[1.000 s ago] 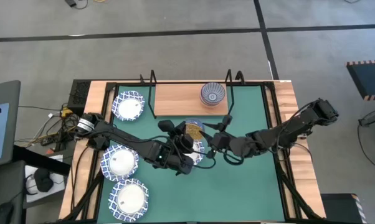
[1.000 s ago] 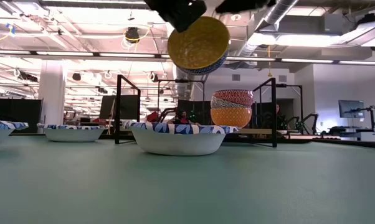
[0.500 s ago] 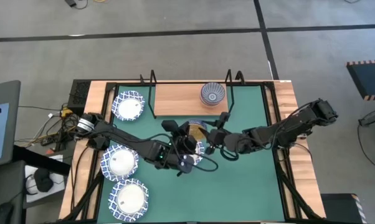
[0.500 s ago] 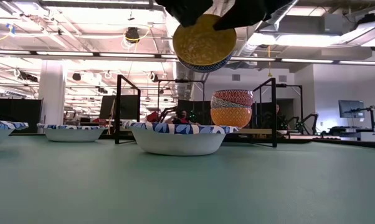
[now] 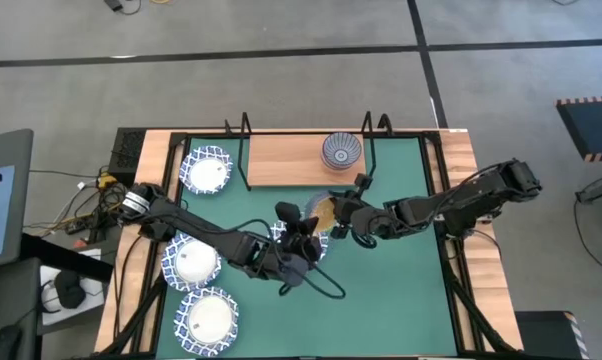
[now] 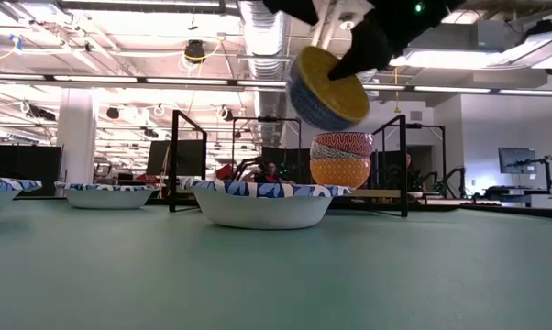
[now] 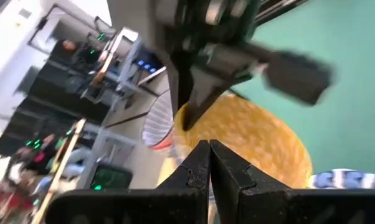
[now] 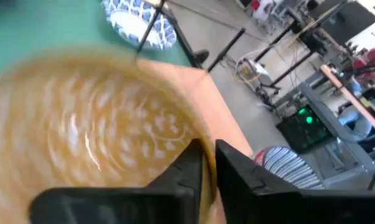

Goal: Place and stack bowls onto a shelf
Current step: Stack the yellow patterned bowl on top of the blue patterned bowl

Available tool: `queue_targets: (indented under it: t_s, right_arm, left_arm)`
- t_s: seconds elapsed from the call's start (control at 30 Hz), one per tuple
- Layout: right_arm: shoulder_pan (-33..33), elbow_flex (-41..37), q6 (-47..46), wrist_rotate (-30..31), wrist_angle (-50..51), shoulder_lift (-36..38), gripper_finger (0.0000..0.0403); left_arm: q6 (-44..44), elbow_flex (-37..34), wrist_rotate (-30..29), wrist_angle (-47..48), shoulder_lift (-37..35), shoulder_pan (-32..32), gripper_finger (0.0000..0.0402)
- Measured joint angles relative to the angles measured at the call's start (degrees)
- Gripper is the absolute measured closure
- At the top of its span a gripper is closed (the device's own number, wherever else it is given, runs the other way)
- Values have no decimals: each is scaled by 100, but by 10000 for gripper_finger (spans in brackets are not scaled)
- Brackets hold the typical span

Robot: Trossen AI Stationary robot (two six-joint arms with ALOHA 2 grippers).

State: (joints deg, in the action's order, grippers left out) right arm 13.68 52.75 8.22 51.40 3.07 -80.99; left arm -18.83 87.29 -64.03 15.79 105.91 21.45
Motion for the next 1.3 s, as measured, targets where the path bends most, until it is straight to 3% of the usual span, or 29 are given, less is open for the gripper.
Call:
queue_targets:
  t_s: [0.13, 0.23, 0.37, 0.43, 0.53, 0.6, 0.73, 0.87, 1.0, 1.3]
  right_arm:
    - [-78, 11, -88, -9, 17, 5, 364]
    - [-236, 52, -21, -55, 63, 0, 364]
    - [-761, 473, 266, -70, 264, 79, 364]
    - [-1203, 897, 259, -229, 670, 98, 364]
    - [-2088, 1575, -91, -980, 1656, 161, 364]
    - [-2758, 2062, -532, -1816, 2069, 122, 364]
    - [-4018, 2610, -1299, -3019, 2973, 14, 364]
    - [-4956, 2683, -1682, -4054, 3685, -180, 364]
    - [-5397, 2680, -1679, -4848, 4087, -430, 364]
    - [-5423, 2677, -1386, -5583, 4177, -1103, 364]
  left_arm:
    - [-12, 0, 73, -50, 0, -12, 401]
    - [-16, 0, -213, -45, 0, -12, 401]
    - [26, 0, -667, 108, -12, 56, 401]
    - [259, 0, -508, 290, -46, 99, 401]
    - [811, 0, 147, 650, -55, 119, 400]
    - [1095, -12, 387, 931, -50, 116, 400]
    - [1234, -126, 329, 1090, -52, -33, 400]
    - [1449, -132, 431, 1314, -52, -171, 400]
    - [1723, -131, 643, 1609, -50, -275, 400]
    - [1860, -131, 679, 1667, -50, -332, 400]
